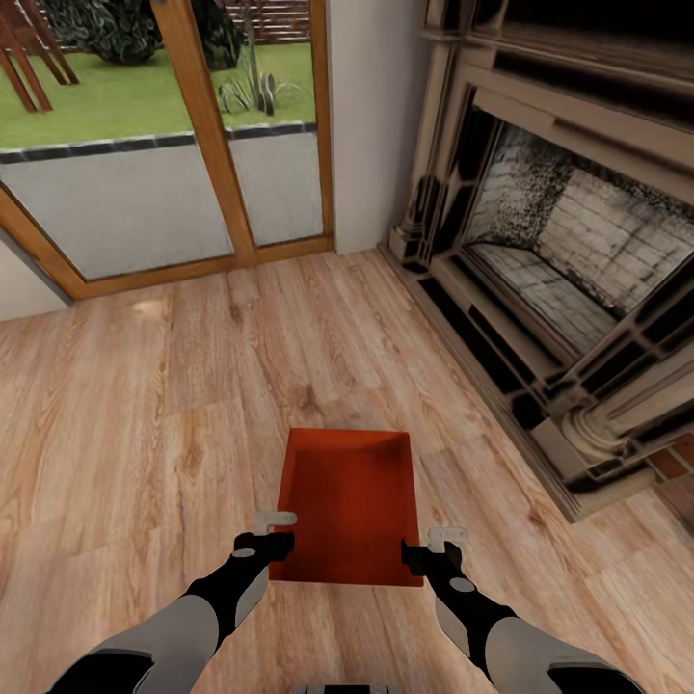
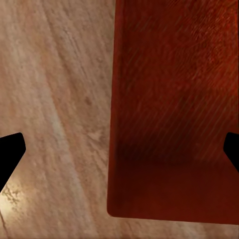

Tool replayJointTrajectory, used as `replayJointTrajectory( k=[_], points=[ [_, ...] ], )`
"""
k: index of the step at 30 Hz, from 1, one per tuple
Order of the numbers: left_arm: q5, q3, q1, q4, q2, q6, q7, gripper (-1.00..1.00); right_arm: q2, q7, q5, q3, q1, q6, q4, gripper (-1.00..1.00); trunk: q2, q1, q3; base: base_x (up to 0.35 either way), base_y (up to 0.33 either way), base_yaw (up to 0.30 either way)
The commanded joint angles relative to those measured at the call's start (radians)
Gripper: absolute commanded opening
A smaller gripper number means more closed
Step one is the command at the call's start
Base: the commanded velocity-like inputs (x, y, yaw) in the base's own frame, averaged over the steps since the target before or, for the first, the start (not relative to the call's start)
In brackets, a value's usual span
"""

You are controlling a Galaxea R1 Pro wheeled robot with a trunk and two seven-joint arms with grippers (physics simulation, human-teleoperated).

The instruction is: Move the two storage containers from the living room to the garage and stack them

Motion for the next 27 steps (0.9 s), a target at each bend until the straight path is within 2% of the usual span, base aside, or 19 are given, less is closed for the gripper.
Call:
replayJointTrajectory(
  k=[1,12,16,27],
  points=[
    [0.0,-0.003,0.0,0.0,0.0,0.0,0.004,1.0,0.0,-0.004,0.006,-0.002,-0.001,-0.003,0.001,1.0,-0.007,0.004,-0.004,0.0,0.0,0.0],
    [-0.003,-0.004,0.0,-0.001,0.004,0.0,0.006,1.0,0.0,-0.004,0.006,-0.002,-0.001,-0.005,0.001,1.0,-0.084,0.046,-0.038,0.0,0.0,0.0],
    [-0.007,-0.006,0.0,-0.003,0.014,0.0,0.006,1.0,0.011,-0.004,0.005,-0.002,-0.001,-0.02,0.001,1.0,-0.112,0.061,-0.051,0.0,0.0,0.0],
    [-0.009,-0.007,0.0,-0.003,0.018,-0.001,0.006,1.0,0.014,-0.004,0.004,-0.002,-0.001,-0.023,0.001,1.0,-0.189,0.104,-0.085,0.0,0.0,0.0]
  ],
)
